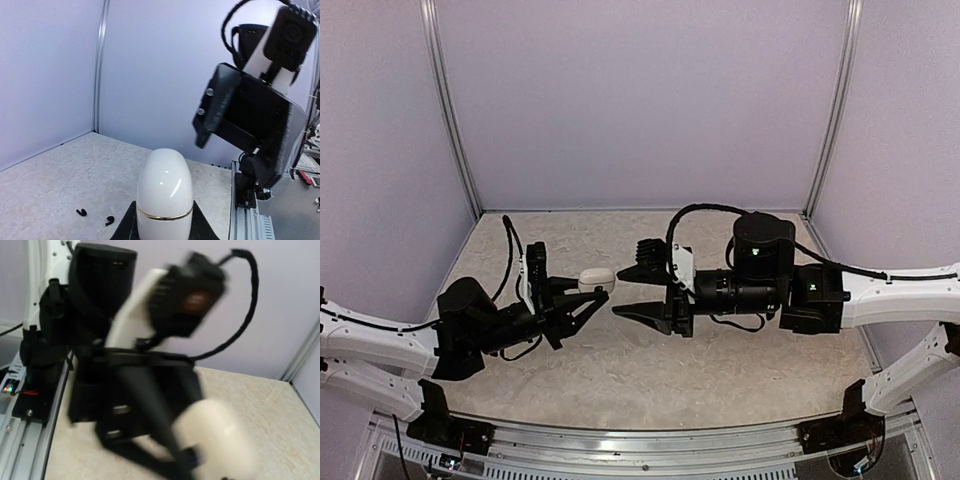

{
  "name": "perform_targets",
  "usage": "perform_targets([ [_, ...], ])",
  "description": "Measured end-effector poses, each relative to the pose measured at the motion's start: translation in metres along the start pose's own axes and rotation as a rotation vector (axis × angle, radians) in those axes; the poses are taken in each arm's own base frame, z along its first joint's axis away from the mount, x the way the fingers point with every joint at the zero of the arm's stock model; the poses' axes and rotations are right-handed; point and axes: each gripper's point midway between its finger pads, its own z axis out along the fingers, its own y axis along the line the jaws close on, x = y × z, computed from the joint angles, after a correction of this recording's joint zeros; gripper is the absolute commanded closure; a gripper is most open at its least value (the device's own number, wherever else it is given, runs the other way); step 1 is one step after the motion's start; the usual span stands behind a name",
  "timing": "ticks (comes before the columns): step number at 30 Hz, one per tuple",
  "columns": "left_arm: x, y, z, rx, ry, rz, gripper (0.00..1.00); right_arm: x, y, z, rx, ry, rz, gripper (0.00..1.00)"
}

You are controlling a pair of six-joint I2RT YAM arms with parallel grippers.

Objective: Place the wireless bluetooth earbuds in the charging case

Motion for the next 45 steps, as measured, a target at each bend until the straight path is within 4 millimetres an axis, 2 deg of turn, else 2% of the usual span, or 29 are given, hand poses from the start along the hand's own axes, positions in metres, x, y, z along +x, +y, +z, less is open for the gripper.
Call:
perform_targets([
  [6,-0.003,0.059,0.012,-0.216,0.053,-0.105,0.92,0.004,-0.022,-0.024,0.061,-0.015,0.063,0.45],
  [10,0.007,0.1,0.015,-0.341,0.114,-0.175,0.94,0.009,-0.037,-0.037,0.113,-0.025,0.109,0.45],
  [14,0.018,0.144,0.024,-0.451,0.182,-0.242,0.94,0.02,-0.044,-0.046,0.147,-0.016,0.154,0.43],
  [19,0.048,0.187,0.038,-0.523,0.278,-0.337,0.95,0.033,-0.047,-0.049,0.187,0.008,0.197,0.4],
  [22,0.076,0.208,0.06,-0.535,0.353,-0.406,0.95,0.043,-0.047,-0.053,0.208,0.026,0.222,0.38],
  [24,0.099,0.217,0.074,-0.539,0.397,-0.459,0.94,0.048,-0.047,-0.056,0.22,0.033,0.235,0.38],
  [26,0.126,0.223,0.078,-0.545,0.442,-0.519,0.92,0.05,-0.046,-0.06,0.228,0.035,0.246,0.37],
  [30,0.186,0.228,0.074,-0.567,0.547,-0.642,0.91,0.055,-0.045,-0.064,0.24,0.039,0.26,0.36],
  [34,0.226,0.235,0.069,-0.594,0.611,-0.735,0.92,0.058,-0.046,-0.065,0.246,0.043,0.276,0.36],
  [36,0.236,0.241,0.07,-0.603,0.62,-0.763,0.91,0.058,-0.046,-0.065,0.246,0.043,0.284,0.35],
  [38,0.241,0.248,0.071,-0.618,0.623,-0.782,0.87,0.058,-0.046,-0.065,0.246,0.042,0.287,0.35],
  [42,0.242,0.258,0.072,-0.64,0.619,-0.801,0.75,0.058,-0.046,-0.065,0.246,0.042,0.292,0.34],
  [45,0.242,0.263,0.071,-0.654,0.618,-0.814,0.62,0.058,-0.046,-0.065,0.247,0.041,0.293,0.34],
])
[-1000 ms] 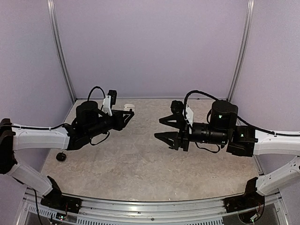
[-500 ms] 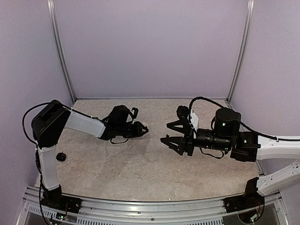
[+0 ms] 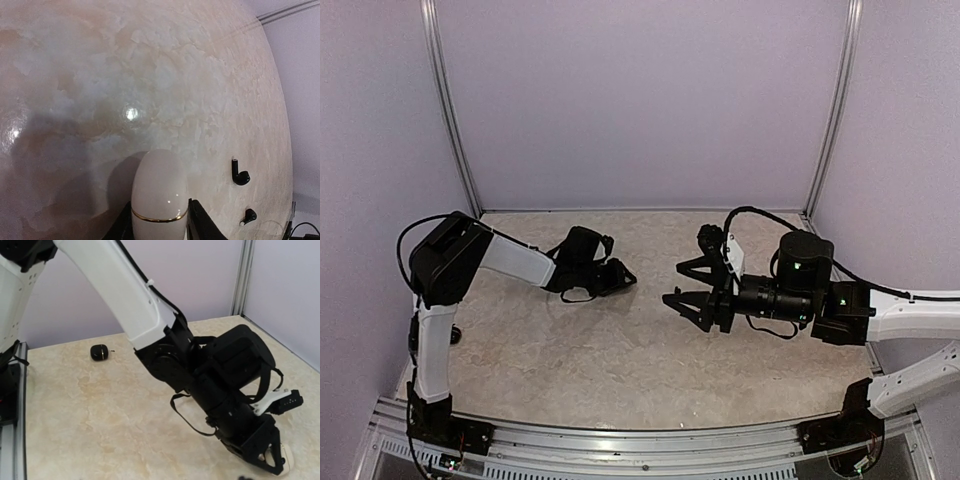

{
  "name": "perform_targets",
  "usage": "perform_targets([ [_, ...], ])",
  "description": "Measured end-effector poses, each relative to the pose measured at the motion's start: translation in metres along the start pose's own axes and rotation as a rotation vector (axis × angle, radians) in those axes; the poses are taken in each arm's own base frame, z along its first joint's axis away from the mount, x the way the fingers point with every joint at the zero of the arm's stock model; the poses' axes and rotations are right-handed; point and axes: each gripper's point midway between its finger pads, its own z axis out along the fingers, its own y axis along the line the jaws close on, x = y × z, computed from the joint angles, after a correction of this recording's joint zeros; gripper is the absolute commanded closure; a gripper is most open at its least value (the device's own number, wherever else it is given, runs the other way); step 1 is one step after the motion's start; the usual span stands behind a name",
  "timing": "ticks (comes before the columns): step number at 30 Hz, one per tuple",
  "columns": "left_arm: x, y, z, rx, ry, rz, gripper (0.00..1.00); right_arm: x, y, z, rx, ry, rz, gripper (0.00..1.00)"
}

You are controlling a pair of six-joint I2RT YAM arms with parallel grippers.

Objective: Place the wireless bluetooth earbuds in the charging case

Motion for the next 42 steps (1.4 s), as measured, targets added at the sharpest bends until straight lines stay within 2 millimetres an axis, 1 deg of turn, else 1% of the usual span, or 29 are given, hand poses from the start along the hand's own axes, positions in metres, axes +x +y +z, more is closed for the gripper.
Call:
perform_targets([
  [2,-0.002,0.001,-0.001,0.002,-0.001,-0.012,0.55,0.0,0.0,0.0,0.0,-0.001,0.0,0.34],
  [5,-0.008,0.001,-0.001,-0.001,-0.008,-0.022,0.47,0.0,0.0,0.0,0.0,-0.002,0.0,0.33],
  [7,-0.011,0.003,-0.003,-0.003,-0.016,-0.024,0.37,0.0,0.0,0.0,-0.001,-0.002,-0.001,0.33],
  [10,-0.017,0.005,-0.008,-0.025,-0.03,-0.024,0.3,0.001,0.0,0.001,-0.002,0.001,0.0,0.33],
  [11,-0.019,0.008,-0.012,-0.044,-0.035,-0.025,0.23,0.002,0.0,0.001,-0.002,0.004,0.0,0.33],
  [13,-0.02,0.018,-0.022,-0.096,-0.046,-0.023,0.17,0.003,0.0,0.002,-0.004,0.008,0.001,0.33],
  [14,-0.021,0.021,-0.026,-0.116,-0.05,-0.022,0.09,0.003,0.001,0.003,-0.005,0.008,0.0,0.33],
  [15,-0.022,0.026,-0.032,-0.144,-0.055,-0.022,0.03,0.004,0.001,0.003,-0.005,0.009,-0.004,0.32],
  [16,-0.022,0.031,-0.038,-0.171,-0.058,-0.017,0.01,0.003,0.001,0.003,-0.005,0.009,-0.008,0.32],
  [19,-0.022,0.042,-0.061,-0.256,-0.081,-0.012,0.01,0.003,0.001,0.003,-0.005,0.005,-0.019,0.32],
  [22,-0.025,0.051,-0.094,-0.336,-0.126,-0.01,0.01,0.001,0.0,0.003,-0.005,-0.003,-0.024,0.31],
  [23,-0.028,0.053,-0.111,-0.364,-0.153,-0.01,0.01,0.0,0.0,0.003,-0.006,-0.007,-0.027,0.31],
  [24,-0.03,0.054,-0.122,-0.384,-0.173,-0.012,0.01,-0.001,0.0,0.003,-0.005,-0.01,-0.028,0.31],
  [28,-0.052,0.067,-0.185,-0.495,-0.305,-0.073,0.01,-0.001,-0.003,0.003,0.0,-0.02,-0.033,0.3],
  [30,-0.061,0.08,-0.217,-0.556,-0.375,-0.134,0.01,0.002,-0.004,0.002,0.0,-0.02,-0.035,0.3],
  [32,-0.062,0.099,-0.248,-0.626,-0.434,-0.207,0.01,0.004,-0.005,0.003,0.0,-0.02,-0.034,0.3],
  [34,-0.055,0.121,-0.276,-0.705,-0.475,-0.283,0.01,0.006,-0.005,0.003,-0.001,-0.018,-0.034,0.3],
  [35,-0.048,0.136,-0.291,-0.759,-0.49,-0.326,0.01,0.007,-0.005,0.003,-0.003,-0.017,-0.033,0.3],
  [39,-0.024,0.182,-0.34,-0.924,-0.537,-0.483,0.01,0.009,-0.005,0.004,-0.011,-0.017,-0.033,0.29],
  [42,-0.004,0.211,-0.37,-1.008,-0.566,-0.593,0.01,0.009,-0.006,0.004,-0.01,-0.023,-0.034,0.29],
])
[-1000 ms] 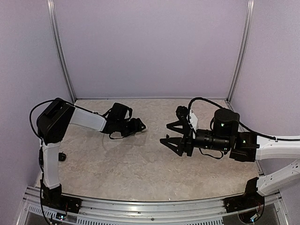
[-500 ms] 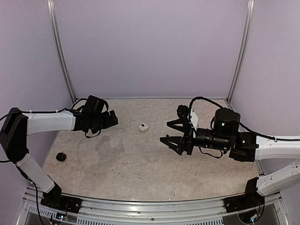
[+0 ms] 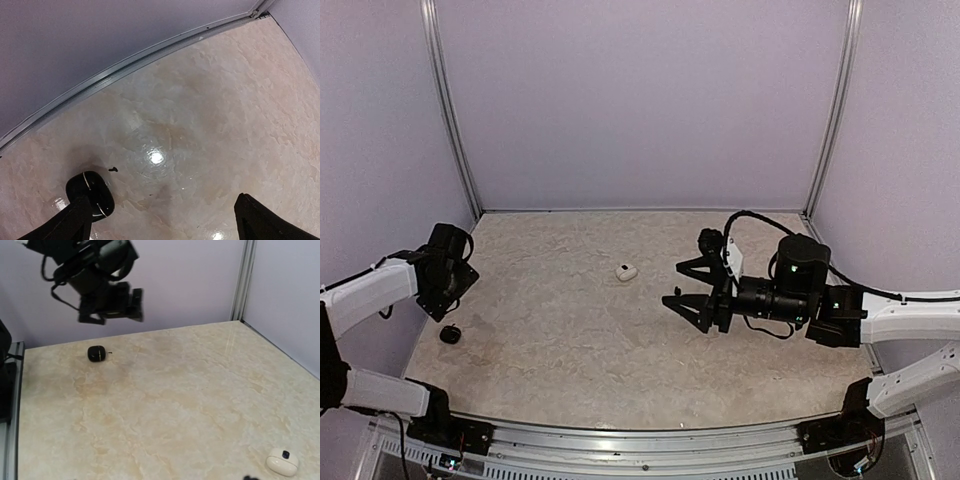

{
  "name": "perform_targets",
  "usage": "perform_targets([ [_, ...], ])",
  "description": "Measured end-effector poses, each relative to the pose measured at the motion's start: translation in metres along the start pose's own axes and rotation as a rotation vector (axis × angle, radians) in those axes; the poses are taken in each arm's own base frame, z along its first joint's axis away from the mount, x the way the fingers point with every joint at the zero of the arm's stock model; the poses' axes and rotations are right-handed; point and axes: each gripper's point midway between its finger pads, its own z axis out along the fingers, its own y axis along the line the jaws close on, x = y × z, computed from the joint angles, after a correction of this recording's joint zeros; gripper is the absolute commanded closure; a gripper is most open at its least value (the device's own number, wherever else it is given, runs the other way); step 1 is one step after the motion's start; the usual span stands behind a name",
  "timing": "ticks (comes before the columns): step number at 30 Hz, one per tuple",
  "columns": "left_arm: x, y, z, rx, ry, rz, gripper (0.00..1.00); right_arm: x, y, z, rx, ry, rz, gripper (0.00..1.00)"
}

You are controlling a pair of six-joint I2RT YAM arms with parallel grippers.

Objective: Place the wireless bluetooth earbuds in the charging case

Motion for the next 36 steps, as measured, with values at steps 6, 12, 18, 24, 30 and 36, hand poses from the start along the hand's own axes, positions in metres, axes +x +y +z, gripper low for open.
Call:
perform_targets([
  [6,0.009,0.052,0.019,-0.131,0.046,-0.095,0.03,0.002,-0.001,0.0,-0.001,-0.002,0.001,0.29],
  [12,0.014,0.081,0.029,-0.206,0.075,-0.173,0.08,0.003,-0.001,-0.001,-0.001,-0.001,0.001,0.29],
  [18,0.025,0.088,0.036,-0.211,0.11,-0.189,0.15,0.003,-0.002,-0.001,0.0,-0.002,0.001,0.29],
  [24,0.039,0.086,0.052,-0.229,0.165,-0.166,0.24,0.003,-0.003,-0.001,0.0,-0.002,0.002,0.29],
  [30,0.051,0.085,0.062,-0.241,0.21,-0.149,0.33,0.003,-0.003,-0.001,0.002,-0.003,0.002,0.29],
  [36,0.054,0.084,0.064,-0.239,0.221,-0.142,0.44,0.003,-0.004,-0.001,0.004,-0.003,0.002,0.29],
])
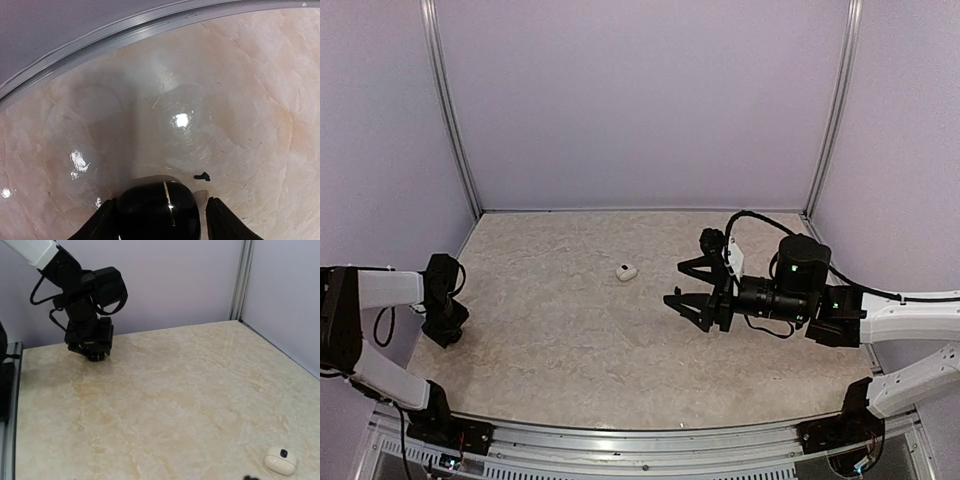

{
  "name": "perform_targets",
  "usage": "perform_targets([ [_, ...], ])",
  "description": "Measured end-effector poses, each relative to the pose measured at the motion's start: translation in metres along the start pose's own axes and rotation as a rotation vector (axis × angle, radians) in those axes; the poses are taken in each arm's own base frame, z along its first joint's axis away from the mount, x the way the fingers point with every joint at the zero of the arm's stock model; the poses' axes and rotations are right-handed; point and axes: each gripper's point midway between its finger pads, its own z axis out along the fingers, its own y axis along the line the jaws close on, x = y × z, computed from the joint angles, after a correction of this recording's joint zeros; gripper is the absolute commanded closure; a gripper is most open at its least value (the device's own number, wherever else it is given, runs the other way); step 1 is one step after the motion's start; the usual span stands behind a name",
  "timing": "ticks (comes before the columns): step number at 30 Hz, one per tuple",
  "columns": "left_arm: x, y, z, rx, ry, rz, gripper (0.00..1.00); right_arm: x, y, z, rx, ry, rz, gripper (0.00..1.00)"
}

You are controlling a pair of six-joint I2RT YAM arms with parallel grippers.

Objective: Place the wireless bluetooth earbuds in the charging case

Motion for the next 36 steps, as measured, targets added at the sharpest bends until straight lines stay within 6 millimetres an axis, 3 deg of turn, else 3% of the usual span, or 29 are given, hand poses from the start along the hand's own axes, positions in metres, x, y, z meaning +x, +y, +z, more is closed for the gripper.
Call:
perform_targets([
  [7,0.004,-0.009,-0.001,0.036,0.011,0.012,0.58,0.0,0.0,0.0,0.001,0.0,0.0,0.29],
  [11,0.028,-0.035,-0.012,0.11,0.039,0.112,0.68,0.0,-0.001,0.0,0.002,0.0,0.0,0.29],
  [15,0.071,-0.096,-0.044,0.276,0.071,0.333,0.75,-0.002,-0.004,-0.002,0.012,-0.005,0.0,0.29],
  [18,0.115,-0.159,-0.084,0.46,0.082,0.55,0.74,-0.005,-0.008,-0.007,0.027,-0.009,-0.001,0.29],
  [22,0.181,-0.212,-0.14,0.709,0.108,0.836,0.72,-0.011,-0.015,-0.019,0.056,-0.021,-0.012,0.29],
  [27,0.25,-0.215,-0.198,1.014,0.235,1.155,0.72,-0.015,-0.014,-0.035,0.06,-0.036,-0.045,0.3],
  [36,0.3,-0.178,-0.278,1.448,0.466,1.478,0.74,0.0,0.019,-0.039,-0.123,-0.005,-0.125,0.33],
])
